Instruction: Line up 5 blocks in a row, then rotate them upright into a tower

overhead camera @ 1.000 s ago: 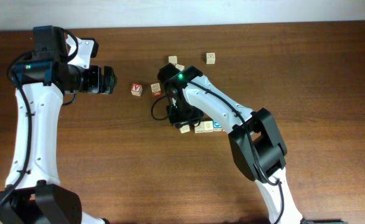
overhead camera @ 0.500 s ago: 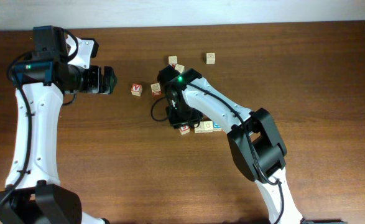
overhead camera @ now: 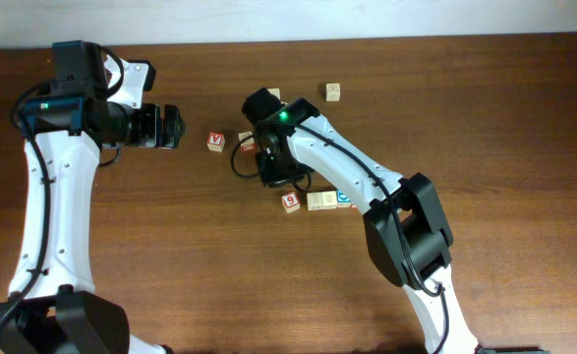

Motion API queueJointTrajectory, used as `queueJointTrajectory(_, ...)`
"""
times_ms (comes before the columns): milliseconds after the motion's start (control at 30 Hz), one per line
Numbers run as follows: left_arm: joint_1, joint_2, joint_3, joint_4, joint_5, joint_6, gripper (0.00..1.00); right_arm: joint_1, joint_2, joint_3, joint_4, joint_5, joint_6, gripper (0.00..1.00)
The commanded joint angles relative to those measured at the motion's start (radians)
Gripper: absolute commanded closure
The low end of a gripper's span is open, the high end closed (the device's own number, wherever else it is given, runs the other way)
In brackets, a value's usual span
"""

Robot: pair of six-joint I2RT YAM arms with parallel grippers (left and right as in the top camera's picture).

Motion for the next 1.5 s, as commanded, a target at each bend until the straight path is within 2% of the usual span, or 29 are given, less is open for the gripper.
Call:
queueJointTrajectory(0, 0.001, 0.003, 0.020, 0.001, 0.008, -0.005, 0.01, 0.011, 0.003, -0.037, -0.001, 0.015, 0.006, 0.83)
queueJointTrajectory(400, 0.001, 0.003, 0.020, 0.001, 0.008, -0.005, 0.01, -0.019, 0.003, -0.079, -0.020, 0.019, 0.002, 0.82)
queueJointTrajectory(467, 0.001, 0.003, 0.020, 0.001, 0.008, -0.005, 0.01, -0.024, 0.003, -0.049, -0.015, -0.018, -0.059, 0.82)
queueJointTrajectory(533, 0.001, 0.003, 0.020, 0.001, 0.008, -0.005, 0.01, -0.011, 0.002, -0.001, -0.006, -0.122, -0.193, 0.82)
queueJointTrajectory(633, 0.000, 0.003, 0.020, 0.001, 0.008, -0.005, 0.01, 0.029, 0.002, 0.004, -0.020, -0.157, -0.286, 0.81)
queueJointTrajectory(767, 0.000, 0.003, 0.020, 0.001, 0.008, -0.005, 0.01, 0.093, 0.002, -0.014, -0.066, -0.102, -0.288, 0.81)
queueJointTrajectory(967, 0.001, 0.003, 0.020, 0.001, 0.008, -0.005, 0.01, 0.093, 0.002, -0.123, -0.059, -0.033, -0.281, 0.81)
queueJointTrajectory(1100, 0.000, 0.003, 0.020, 0.001, 0.008, -0.005, 0.01, 0.091, 0.002, -0.123, -0.038, 0.009, -0.280, 0.81)
queueJointTrajectory(1467, 0.000, 0.003, 0.020, 0.001, 0.008, -0.005, 0.01, 0.072, 0.002, -0.123, -0.027, 0.105, -0.163, 0.82)
